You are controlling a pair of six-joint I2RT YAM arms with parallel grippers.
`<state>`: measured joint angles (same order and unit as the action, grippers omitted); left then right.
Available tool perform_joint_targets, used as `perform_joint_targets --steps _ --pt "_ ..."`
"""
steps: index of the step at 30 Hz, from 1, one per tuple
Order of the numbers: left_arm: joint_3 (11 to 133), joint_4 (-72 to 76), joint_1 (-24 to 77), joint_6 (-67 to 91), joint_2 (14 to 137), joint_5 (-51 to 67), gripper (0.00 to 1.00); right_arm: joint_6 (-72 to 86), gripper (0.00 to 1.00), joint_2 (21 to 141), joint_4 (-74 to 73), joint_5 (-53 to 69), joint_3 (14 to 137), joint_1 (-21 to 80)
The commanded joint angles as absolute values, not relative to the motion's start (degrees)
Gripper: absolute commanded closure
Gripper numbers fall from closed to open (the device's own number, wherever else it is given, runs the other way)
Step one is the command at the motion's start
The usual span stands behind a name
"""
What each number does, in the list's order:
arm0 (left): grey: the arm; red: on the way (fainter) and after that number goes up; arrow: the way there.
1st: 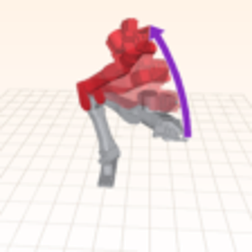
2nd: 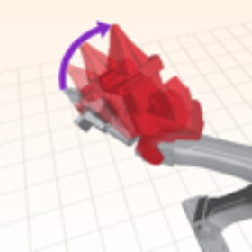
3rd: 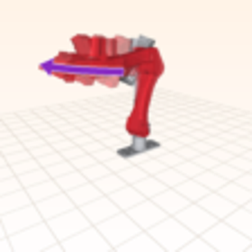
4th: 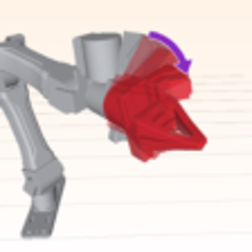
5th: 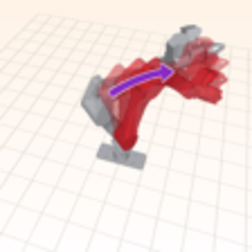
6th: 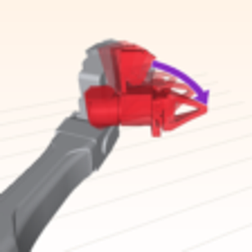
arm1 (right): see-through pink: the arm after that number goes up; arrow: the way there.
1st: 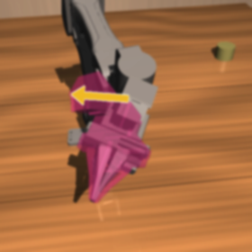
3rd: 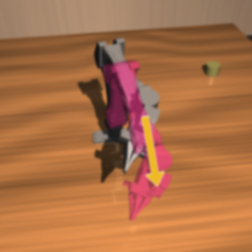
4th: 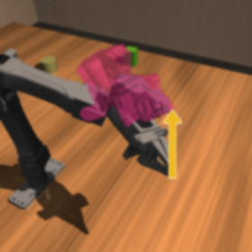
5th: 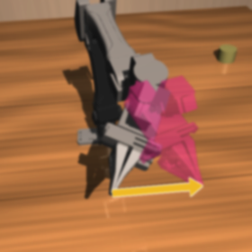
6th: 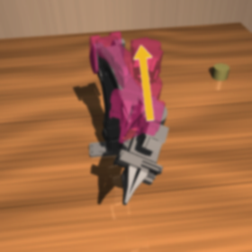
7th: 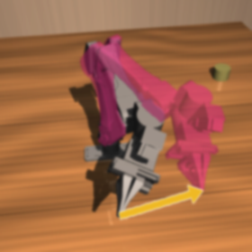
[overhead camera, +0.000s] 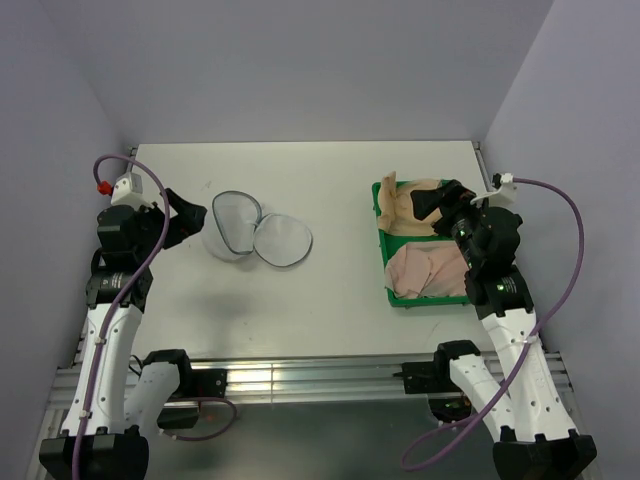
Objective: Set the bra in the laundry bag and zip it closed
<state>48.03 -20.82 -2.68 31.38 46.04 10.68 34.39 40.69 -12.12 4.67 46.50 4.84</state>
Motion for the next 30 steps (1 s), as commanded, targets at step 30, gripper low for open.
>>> perform_joint_targets --steps 30 --pt "49.3 -20.0 -3.0 32.8 48.1 12.2 0.01 36.2 0.15 57.0 -32.0 -11.8 48.2 20.1"
